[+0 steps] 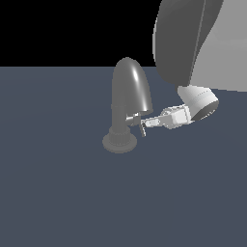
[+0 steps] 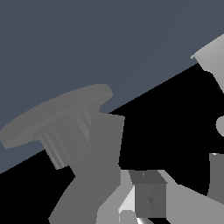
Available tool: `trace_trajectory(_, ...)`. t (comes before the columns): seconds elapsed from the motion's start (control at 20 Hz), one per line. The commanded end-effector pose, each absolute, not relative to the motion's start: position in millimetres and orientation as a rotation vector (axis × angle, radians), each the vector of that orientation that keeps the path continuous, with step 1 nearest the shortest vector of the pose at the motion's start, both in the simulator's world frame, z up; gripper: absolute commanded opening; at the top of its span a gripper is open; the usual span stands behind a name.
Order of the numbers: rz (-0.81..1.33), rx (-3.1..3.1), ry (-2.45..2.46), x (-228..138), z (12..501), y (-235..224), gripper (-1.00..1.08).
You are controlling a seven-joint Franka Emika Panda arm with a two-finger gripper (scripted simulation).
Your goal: Turn on the faucet by rotating a designated handle.
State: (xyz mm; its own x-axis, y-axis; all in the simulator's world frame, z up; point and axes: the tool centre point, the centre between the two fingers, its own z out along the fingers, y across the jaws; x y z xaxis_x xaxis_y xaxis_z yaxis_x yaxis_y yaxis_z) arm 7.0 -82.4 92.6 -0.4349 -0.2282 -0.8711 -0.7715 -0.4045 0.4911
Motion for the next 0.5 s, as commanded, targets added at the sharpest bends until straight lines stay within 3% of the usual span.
trace_trajectory(0.0, 1.886, -1.365, 1.439, 11.1, 75.1, -75.8, -1.0)
trace_trajectory(0.45, 1.894, -1.353, 1.45, 14.7, 58.9, -74.0, -1.0)
